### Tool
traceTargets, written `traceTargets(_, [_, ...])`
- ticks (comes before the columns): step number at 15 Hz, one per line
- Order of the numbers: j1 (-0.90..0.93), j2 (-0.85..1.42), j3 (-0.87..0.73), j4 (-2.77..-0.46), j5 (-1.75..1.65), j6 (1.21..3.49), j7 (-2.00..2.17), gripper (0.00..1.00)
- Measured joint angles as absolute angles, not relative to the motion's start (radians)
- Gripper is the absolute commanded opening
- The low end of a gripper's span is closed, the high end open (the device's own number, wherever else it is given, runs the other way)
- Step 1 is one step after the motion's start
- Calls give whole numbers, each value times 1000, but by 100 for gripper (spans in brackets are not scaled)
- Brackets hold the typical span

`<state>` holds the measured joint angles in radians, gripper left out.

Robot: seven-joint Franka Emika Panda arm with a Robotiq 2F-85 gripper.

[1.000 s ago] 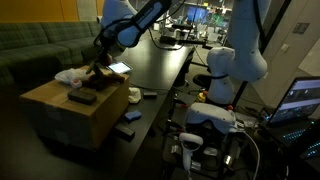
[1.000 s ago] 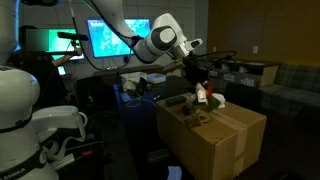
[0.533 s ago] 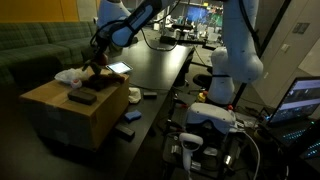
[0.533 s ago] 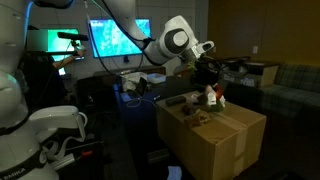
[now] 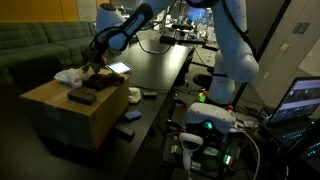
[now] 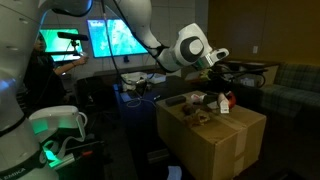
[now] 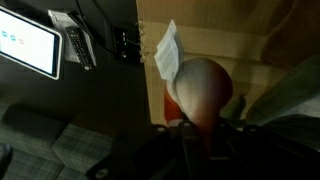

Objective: Put the white towel on the table, then the moose on the box, then the duster on the table, then the turnip plushie on the box, then the plastic on the table, then the blue sponge on the box, then the duster from the box to the table, lastly, the other duster from the table to the box

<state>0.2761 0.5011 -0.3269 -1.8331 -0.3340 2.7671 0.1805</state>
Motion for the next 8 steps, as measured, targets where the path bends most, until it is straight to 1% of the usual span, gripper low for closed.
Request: traceTargets(8, [199,613,-243,-1749,-332,2725,182,3])
